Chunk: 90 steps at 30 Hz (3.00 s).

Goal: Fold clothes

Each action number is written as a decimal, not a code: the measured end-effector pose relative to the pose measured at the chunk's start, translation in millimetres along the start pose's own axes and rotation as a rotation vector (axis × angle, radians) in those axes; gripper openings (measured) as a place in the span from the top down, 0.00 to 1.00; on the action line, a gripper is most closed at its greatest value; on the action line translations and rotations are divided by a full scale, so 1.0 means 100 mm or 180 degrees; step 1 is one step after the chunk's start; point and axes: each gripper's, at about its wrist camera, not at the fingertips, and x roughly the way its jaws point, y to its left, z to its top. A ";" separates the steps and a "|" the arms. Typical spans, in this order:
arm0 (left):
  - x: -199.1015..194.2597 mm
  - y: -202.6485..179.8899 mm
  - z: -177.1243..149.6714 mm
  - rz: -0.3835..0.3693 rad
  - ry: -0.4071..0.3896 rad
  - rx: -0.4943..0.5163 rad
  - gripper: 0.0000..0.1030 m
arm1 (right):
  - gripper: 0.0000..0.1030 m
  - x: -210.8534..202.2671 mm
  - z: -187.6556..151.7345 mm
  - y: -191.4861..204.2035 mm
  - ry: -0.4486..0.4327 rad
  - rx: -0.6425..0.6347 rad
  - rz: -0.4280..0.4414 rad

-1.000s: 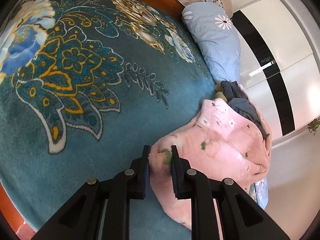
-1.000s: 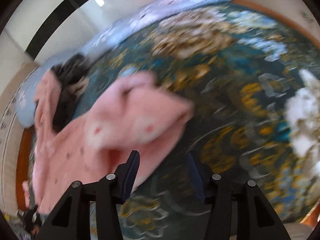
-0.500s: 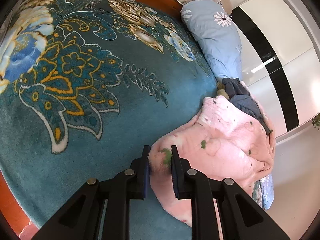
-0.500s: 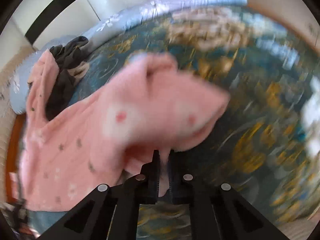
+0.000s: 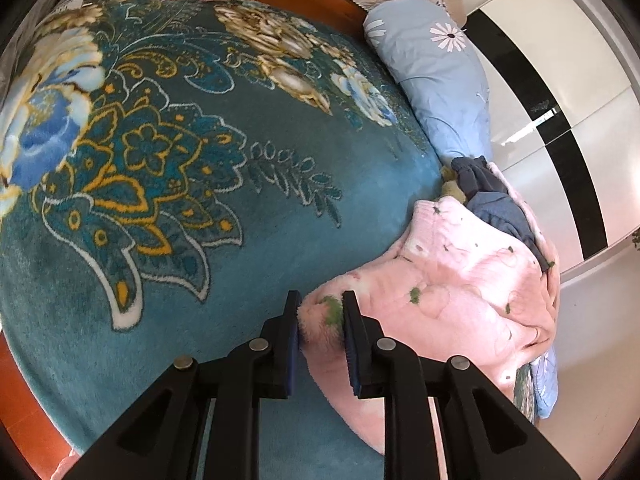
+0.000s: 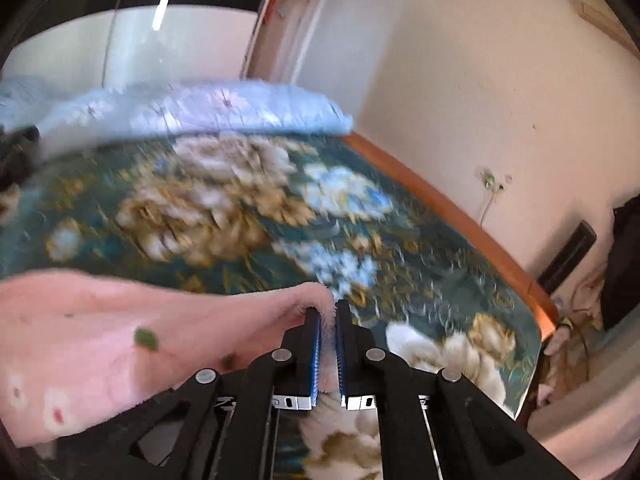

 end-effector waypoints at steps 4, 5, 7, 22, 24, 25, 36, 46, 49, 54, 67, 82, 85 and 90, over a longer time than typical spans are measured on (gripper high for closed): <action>0.00 -0.01 0.01 0.0025 0.0007 0.0013 0.80 | 0.89 0.13 -0.21 -0.10 0.0145 0.0059 0.0123; 0.00 -0.01 0.01 0.0031 0.0010 0.0019 0.80 | 0.85 0.13 -0.23 -0.13 0.0150 0.0085 0.0133; 0.00 -0.02 0.02 0.0043 0.0015 0.0031 0.80 | 0.83 0.14 -0.24 -0.25 0.0154 0.0182 0.0153; 0.01 0.08 -0.03 0.0042 0.0056 -0.0108 0.80 | 0.47 0.47 -0.69 -1.17 0.0613 0.2851 0.2079; 0.02 0.08 -0.03 0.0058 0.0063 -0.0122 0.80 | 0.47 0.53 -0.70 -1.08 0.0712 0.2921 0.2145; 0.03 0.07 -0.03 0.0074 0.0063 -0.0114 0.80 | 0.47 0.56 -0.68 -1.03 0.0755 0.2920 0.2097; 0.11 0.14 -0.02 0.0015 0.0196 -0.0312 0.77 | 0.94 0.61 0.08 -0.50 0.1076 0.2504 0.1670; 0.06 0.24 -0.09 -0.0266 0.0377 -0.0379 0.59 | 0.95 0.41 -0.01 -0.72 0.0667 0.2286 0.1705; 0.03 0.23 -0.12 -0.0331 0.0401 -0.0337 0.52 | 0.95 0.53 -0.23 -0.79 0.0801 0.2343 0.1626; 0.02 0.17 -0.16 -0.0393 0.0340 -0.0197 0.41 | 0.95 0.72 -0.56 -0.90 0.1006 0.2420 0.1502; -0.07 -0.05 -0.10 -0.0090 0.0023 -0.0147 0.87 | 0.95 0.48 -0.37 -0.79 0.0867 0.2091 0.1495; -0.19 0.38 -0.19 -0.0175 0.0164 -0.0351 0.87 | 0.95 0.69 -0.78 -0.89 0.1170 0.2032 0.1316; -0.20 0.34 -0.16 -0.0207 0.0153 -0.0303 0.86 | 0.92 0.69 -0.72 -0.89 0.1176 0.1971 0.1301; -0.24 0.31 -0.14 -0.0252 0.0172 -0.0250 0.81 | 0.87 0.67 -0.68 -0.98 0.1138 0.1972 0.1339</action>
